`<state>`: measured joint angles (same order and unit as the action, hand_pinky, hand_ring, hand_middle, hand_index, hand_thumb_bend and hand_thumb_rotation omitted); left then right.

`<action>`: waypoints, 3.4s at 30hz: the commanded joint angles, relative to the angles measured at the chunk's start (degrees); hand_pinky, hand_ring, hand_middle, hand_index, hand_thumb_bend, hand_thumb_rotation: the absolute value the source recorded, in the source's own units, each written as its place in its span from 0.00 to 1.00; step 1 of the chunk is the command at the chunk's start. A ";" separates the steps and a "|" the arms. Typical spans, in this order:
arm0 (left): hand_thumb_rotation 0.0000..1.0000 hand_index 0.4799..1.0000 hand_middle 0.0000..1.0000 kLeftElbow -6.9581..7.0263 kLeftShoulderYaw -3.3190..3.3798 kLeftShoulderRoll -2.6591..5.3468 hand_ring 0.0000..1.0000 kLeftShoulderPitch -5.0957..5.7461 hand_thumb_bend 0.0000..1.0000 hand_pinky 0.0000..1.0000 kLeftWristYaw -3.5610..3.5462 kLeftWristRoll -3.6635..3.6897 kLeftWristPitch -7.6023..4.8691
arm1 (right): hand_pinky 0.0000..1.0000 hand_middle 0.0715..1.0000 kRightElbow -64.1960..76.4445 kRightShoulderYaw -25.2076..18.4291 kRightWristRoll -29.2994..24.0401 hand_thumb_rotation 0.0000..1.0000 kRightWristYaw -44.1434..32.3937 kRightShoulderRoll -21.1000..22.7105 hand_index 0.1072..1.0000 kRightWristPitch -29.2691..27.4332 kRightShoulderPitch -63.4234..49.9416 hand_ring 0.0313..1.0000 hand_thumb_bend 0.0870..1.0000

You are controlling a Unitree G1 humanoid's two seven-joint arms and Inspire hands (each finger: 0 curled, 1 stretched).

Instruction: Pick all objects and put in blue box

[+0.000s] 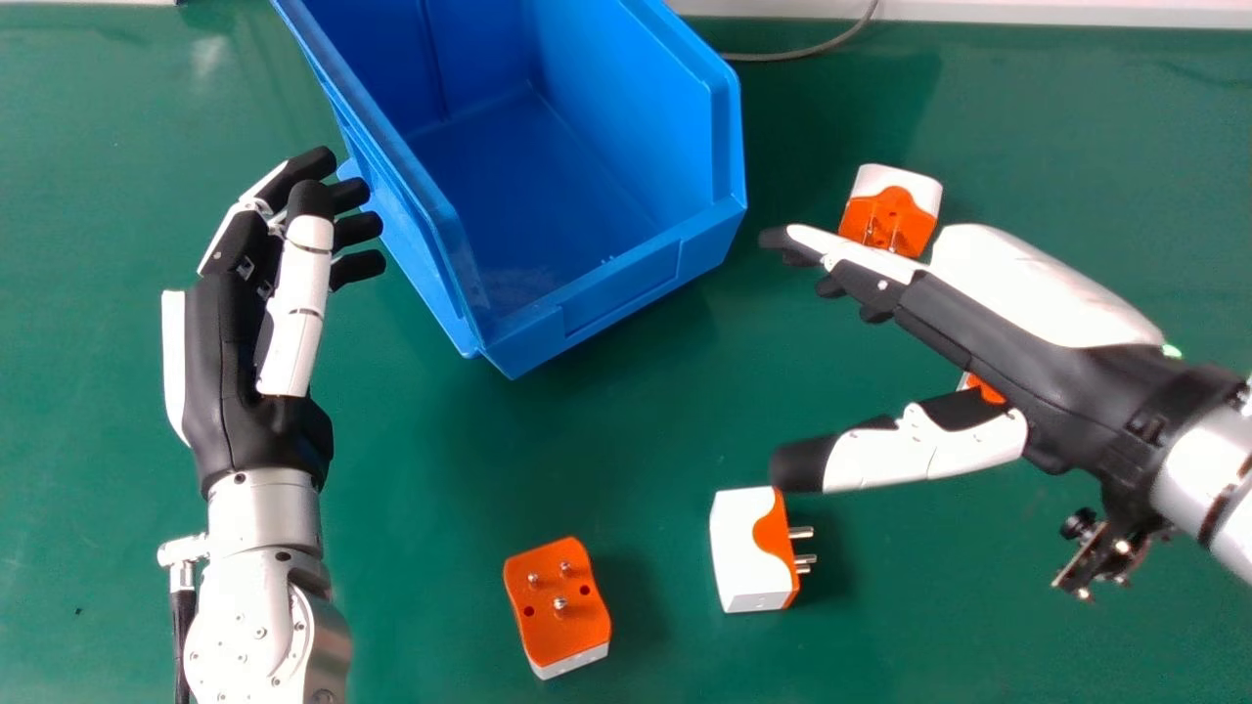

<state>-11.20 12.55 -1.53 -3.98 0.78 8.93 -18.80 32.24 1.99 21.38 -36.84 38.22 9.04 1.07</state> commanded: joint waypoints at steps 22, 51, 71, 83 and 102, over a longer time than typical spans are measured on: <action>0.65 0.46 0.70 0.15 0.54 -1.49 0.66 -0.23 0.57 0.62 0.13 -0.53 -0.67 | 0.76 0.93 12.27 17.87 15.34 0.56 -24.18 6.47 0.92 21.72 22.34 0.88 0.92; 0.65 0.46 0.68 -0.21 1.14 -2.25 0.65 -0.57 0.55 0.59 0.55 -0.93 -0.36 | 0.82 0.98 4.33 29.04 45.37 0.29 -25.64 -8.93 0.96 13.05 15.27 0.93 0.99; 0.67 0.47 0.69 -1.28 1.37 -3.11 0.65 -1.23 0.55 0.60 0.07 -1.34 -0.06 | 0.85 0.99 -5.14 26.91 47.69 0.23 -20.35 -12.63 0.98 5.18 10.18 0.97 1.00; 0.68 0.47 0.69 -1.92 1.38 -2.69 0.65 -1.72 0.54 0.60 0.39 -1.11 -0.21 | 0.85 1.00 -10.52 27.29 47.91 0.23 -18.36 -13.78 0.99 3.46 10.24 0.97 0.99; 0.67 0.47 0.68 -1.39 1.14 -2.59 0.65 -1.36 0.55 0.60 0.19 -1.20 -0.28 | 0.86 1.00 -16.19 29.02 48.21 0.24 -15.66 -14.40 0.99 1.97 10.11 0.98 0.96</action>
<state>-13.64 13.81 -3.82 -4.99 1.22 7.92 -18.15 16.80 30.68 69.36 -52.63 23.87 11.42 10.93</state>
